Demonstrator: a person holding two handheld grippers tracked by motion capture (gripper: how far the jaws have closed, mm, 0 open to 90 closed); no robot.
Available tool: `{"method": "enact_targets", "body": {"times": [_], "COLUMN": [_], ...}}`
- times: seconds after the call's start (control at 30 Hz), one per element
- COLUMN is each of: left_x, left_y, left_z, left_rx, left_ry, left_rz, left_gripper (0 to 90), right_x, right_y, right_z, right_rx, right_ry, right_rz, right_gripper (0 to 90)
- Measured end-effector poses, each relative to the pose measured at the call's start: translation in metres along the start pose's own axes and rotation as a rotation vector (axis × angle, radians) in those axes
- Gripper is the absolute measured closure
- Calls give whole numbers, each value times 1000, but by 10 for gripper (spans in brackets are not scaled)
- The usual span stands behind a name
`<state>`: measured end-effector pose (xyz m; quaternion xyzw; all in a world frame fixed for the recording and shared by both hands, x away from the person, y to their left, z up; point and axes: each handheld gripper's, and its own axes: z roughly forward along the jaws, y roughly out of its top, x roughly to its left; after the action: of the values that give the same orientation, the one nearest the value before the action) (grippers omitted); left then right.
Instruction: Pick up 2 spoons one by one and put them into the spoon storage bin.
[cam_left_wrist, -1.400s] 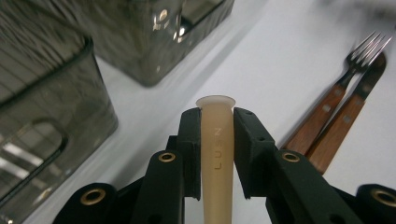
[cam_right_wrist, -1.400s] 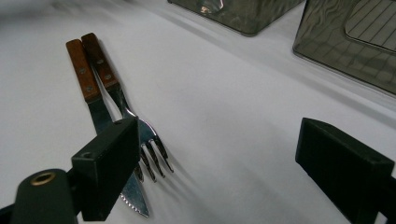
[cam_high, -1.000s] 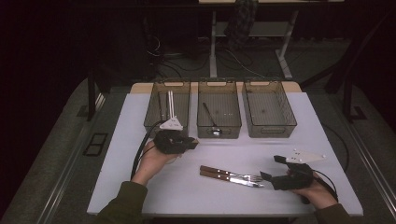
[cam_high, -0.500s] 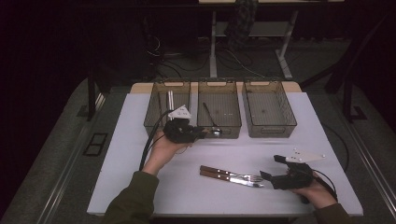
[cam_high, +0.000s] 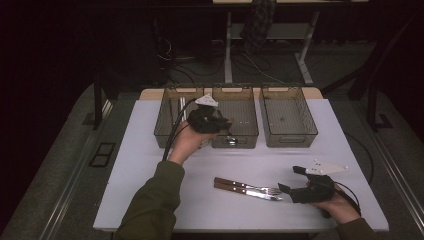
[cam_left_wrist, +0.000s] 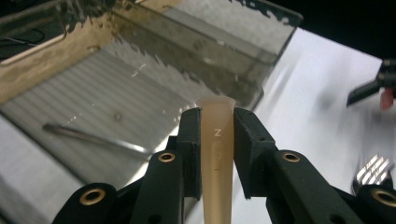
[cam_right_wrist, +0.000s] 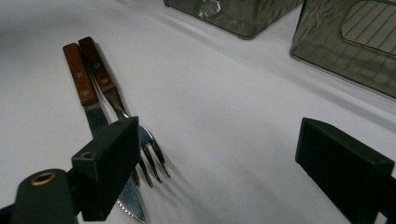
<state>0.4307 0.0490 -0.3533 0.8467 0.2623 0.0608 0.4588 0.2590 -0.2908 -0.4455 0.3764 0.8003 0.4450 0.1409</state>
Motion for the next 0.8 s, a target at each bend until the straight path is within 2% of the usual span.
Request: {"method": "enact_targets", "body": {"times": [0.17, 0.37, 0.47, 0.5, 0.67, 0.8], "left_x": [5, 10, 12, 13, 18, 22], "left_y": [21, 35, 37, 37, 29, 22], "left_z": [13, 30, 38, 42, 57, 62], "left_rx": [-12, -24, -28, -25, 29, 43], "left_ry": [6, 11, 23, 39, 79, 94], "left_rz": [9, 2, -3, -3, -13, -29], "left_gripper": [722, 722, 721, 721, 720, 720], "right_x": [-1, -2, -2, -2, -2, -3], "right_y": [1, 0, 0, 0, 0, 0], "right_z": [-2, -3, -4, -3, -4, -4], "right_rx": [-10, -16, -16, -15, -19, -26], "right_ry": [1, 1, 0, -1, 1, 2], "right_rz": [7, 12, 18, 18, 22, 28], "right_gripper": [135, 135, 135, 135, 135, 135]}}
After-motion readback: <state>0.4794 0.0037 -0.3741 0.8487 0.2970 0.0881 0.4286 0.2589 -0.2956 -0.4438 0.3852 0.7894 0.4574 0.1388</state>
